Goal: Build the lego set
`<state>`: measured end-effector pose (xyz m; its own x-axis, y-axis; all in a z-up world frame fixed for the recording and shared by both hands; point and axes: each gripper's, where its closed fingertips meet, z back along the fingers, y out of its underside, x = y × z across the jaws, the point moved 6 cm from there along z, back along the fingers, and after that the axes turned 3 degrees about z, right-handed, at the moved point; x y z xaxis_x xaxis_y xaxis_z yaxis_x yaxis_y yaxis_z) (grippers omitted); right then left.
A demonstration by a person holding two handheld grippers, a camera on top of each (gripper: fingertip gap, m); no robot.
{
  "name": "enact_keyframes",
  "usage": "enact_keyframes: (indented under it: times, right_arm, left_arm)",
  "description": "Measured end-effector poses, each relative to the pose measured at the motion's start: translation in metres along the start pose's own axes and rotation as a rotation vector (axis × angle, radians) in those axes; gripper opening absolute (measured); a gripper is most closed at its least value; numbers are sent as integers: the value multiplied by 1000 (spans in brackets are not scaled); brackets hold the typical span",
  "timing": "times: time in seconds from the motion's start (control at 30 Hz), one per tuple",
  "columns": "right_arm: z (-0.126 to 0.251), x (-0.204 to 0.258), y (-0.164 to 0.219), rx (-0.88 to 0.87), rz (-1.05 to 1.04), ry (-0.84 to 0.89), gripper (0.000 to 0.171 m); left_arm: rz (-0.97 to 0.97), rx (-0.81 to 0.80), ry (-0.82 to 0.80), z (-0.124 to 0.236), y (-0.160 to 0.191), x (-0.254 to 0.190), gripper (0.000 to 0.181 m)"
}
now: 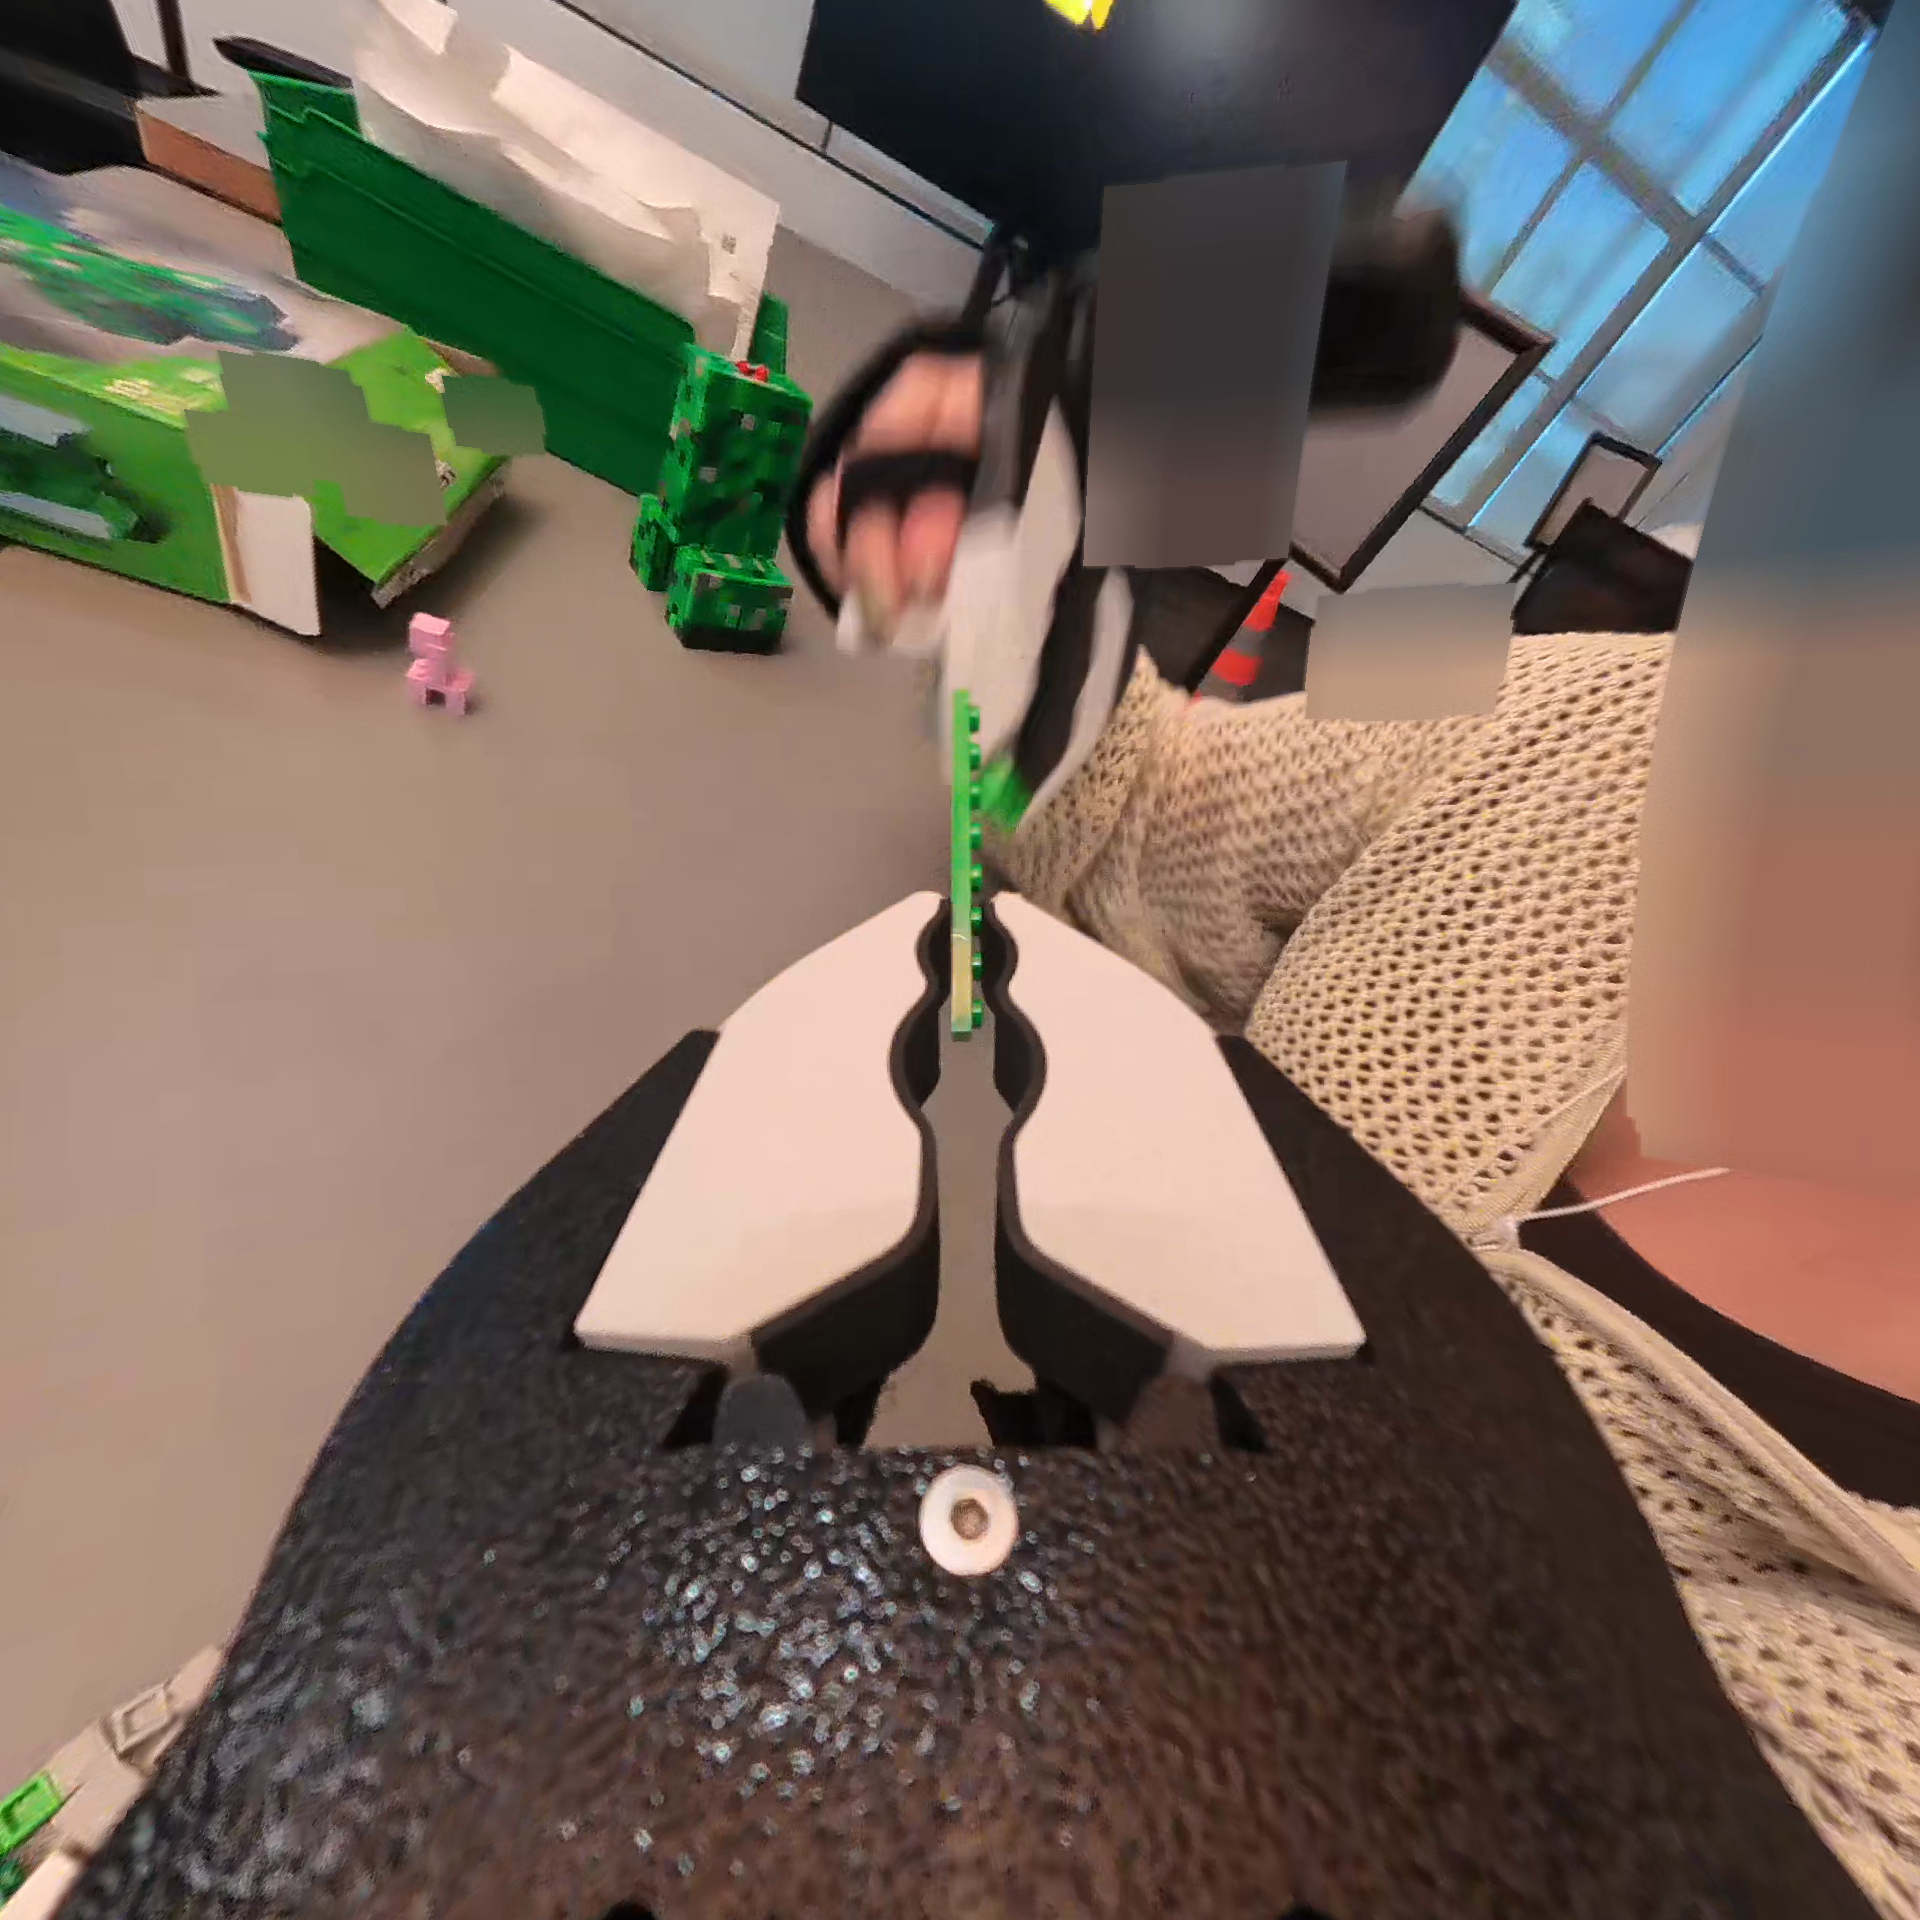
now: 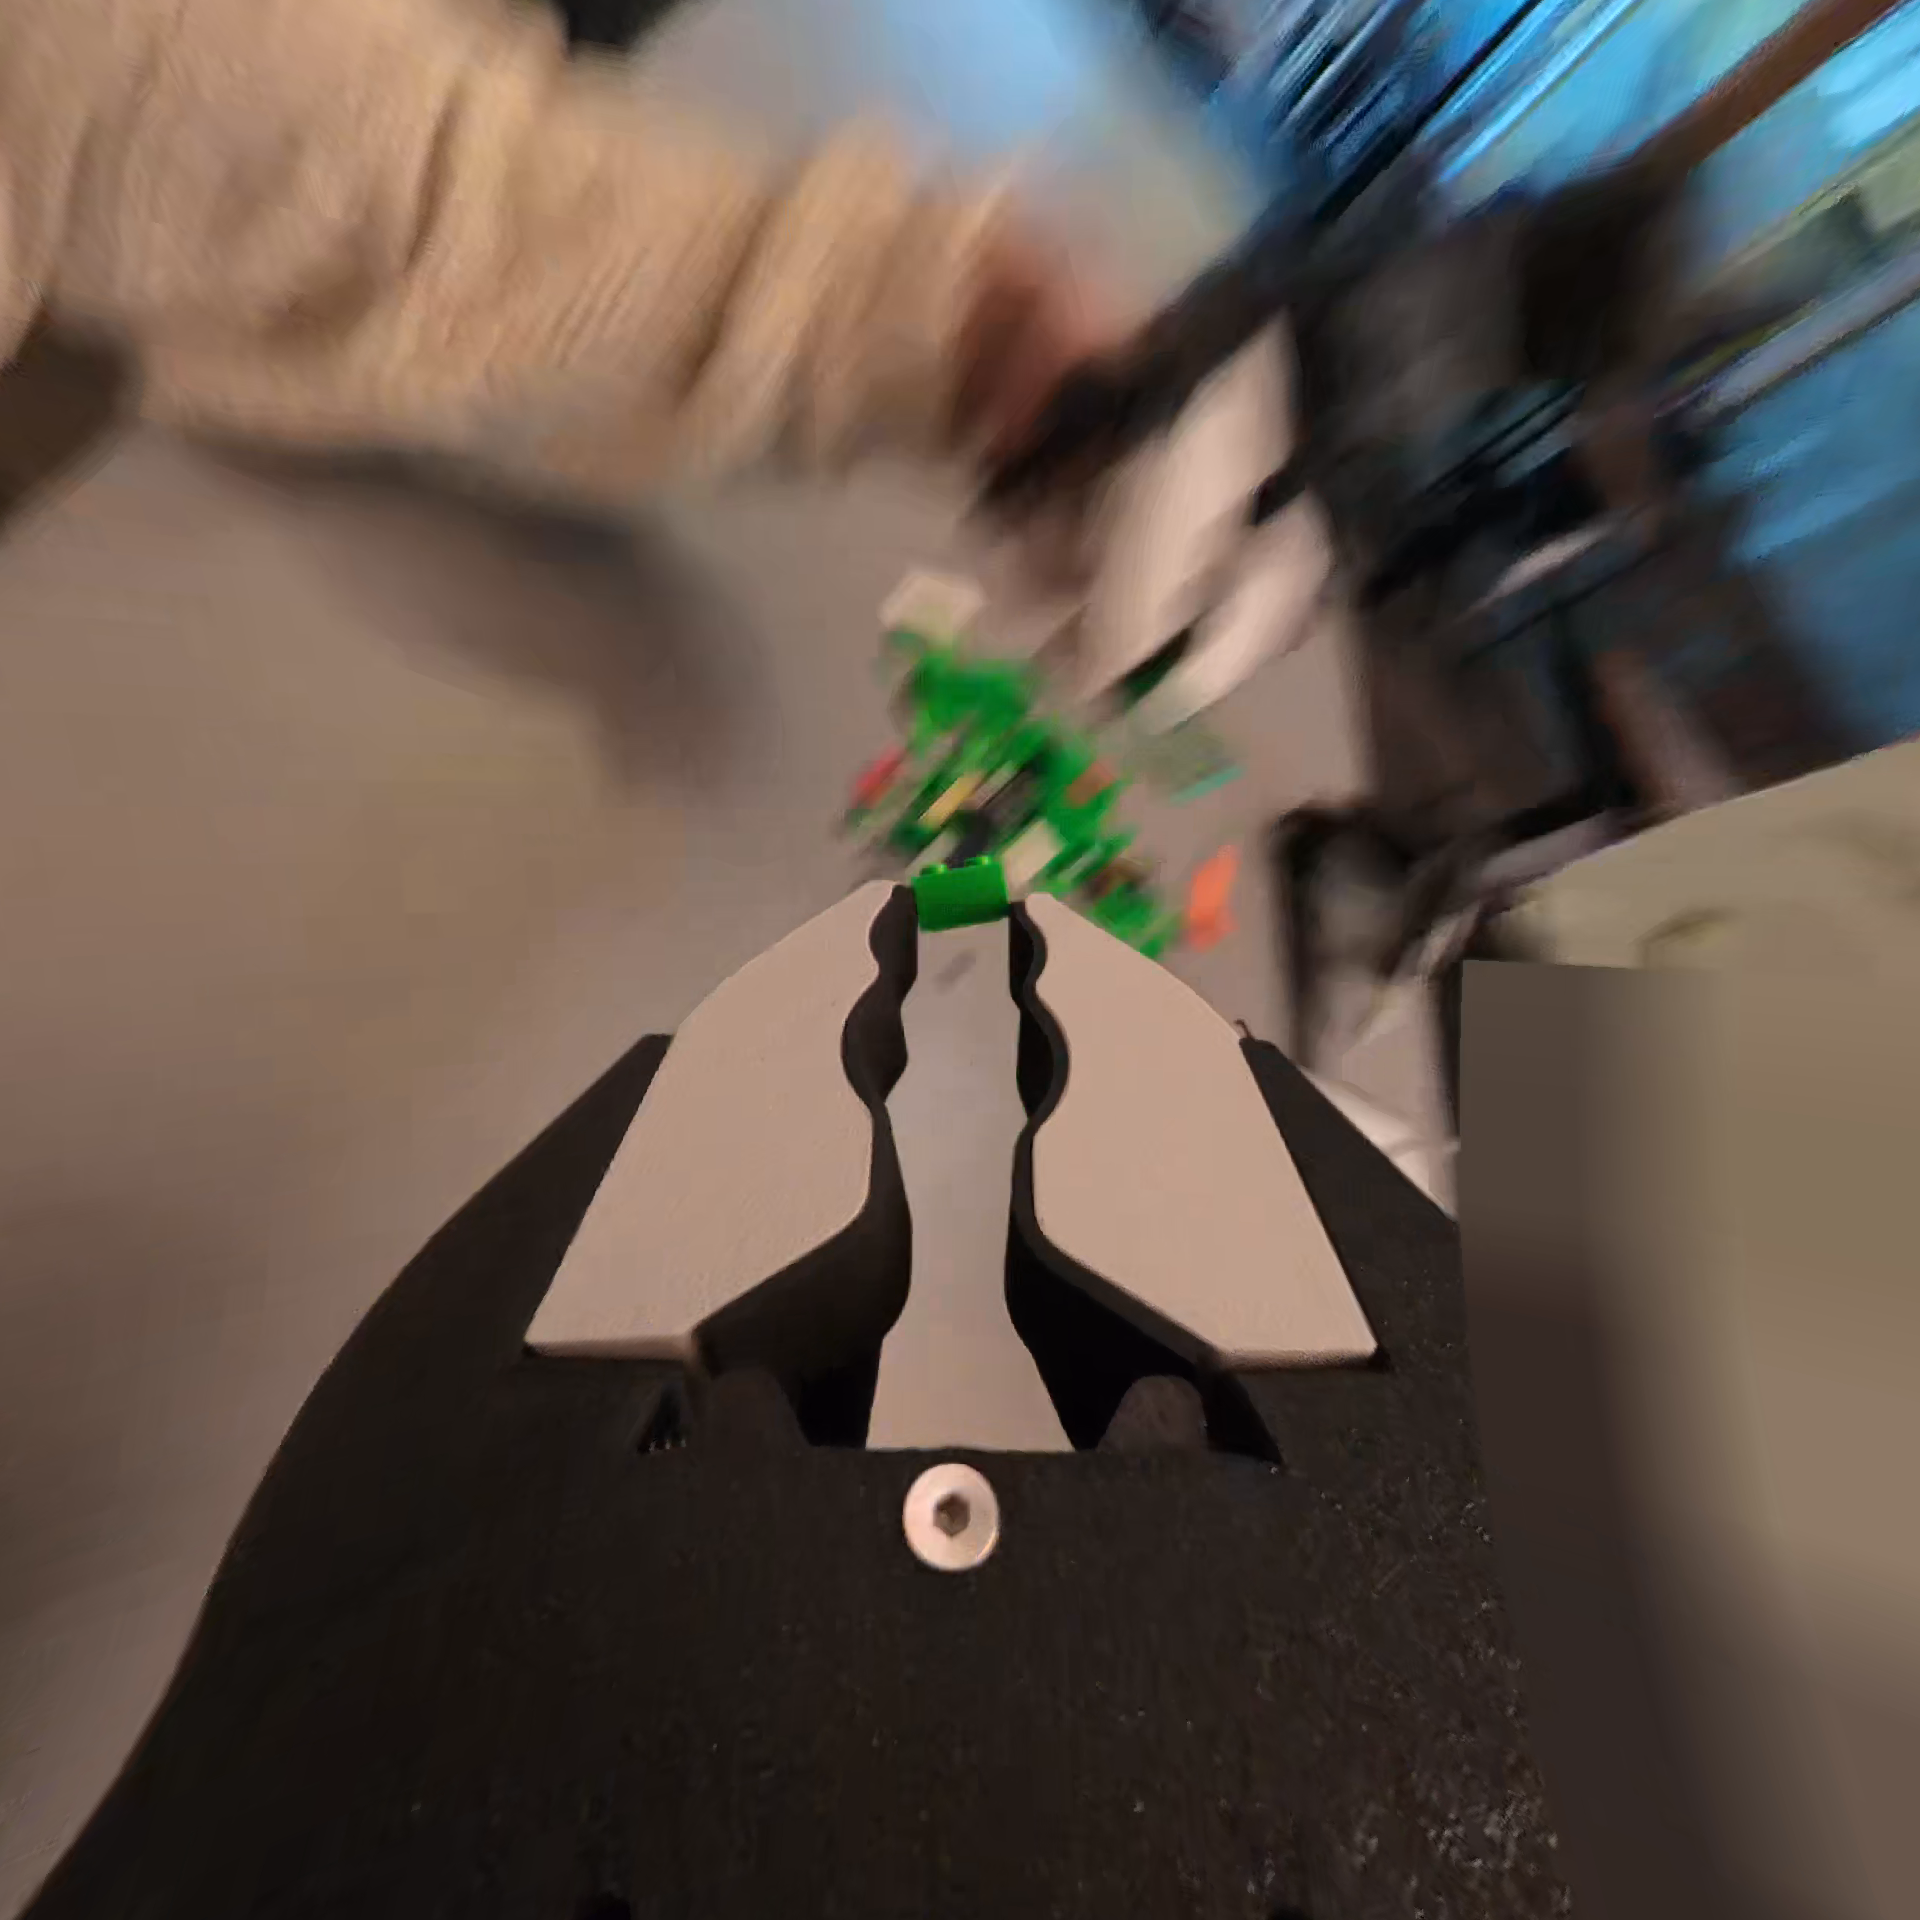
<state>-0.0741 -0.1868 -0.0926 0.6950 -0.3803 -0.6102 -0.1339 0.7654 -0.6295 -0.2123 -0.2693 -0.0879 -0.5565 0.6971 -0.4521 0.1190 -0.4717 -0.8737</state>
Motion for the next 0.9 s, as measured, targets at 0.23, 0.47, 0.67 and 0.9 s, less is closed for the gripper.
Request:
enact_keyframes:
  times: [0.23,0.47,0.67,0.9]
  right_arm:
    - [-32,92,62,403,250,-394,17]
    - [-45,109,77,447,312,-555,17]
    - [-34,109,75,447,-3,-377,25]
    - [-9,94,50,350,-535,340,28]
  left_arm:
    - [8,52,8,-5,6,-2,3]
    - [32,107,21,-19,12,4,3]
    - [41,80,-6,-25,9,10,3]
    - [-39,7,-85,-32,-2,11,4]
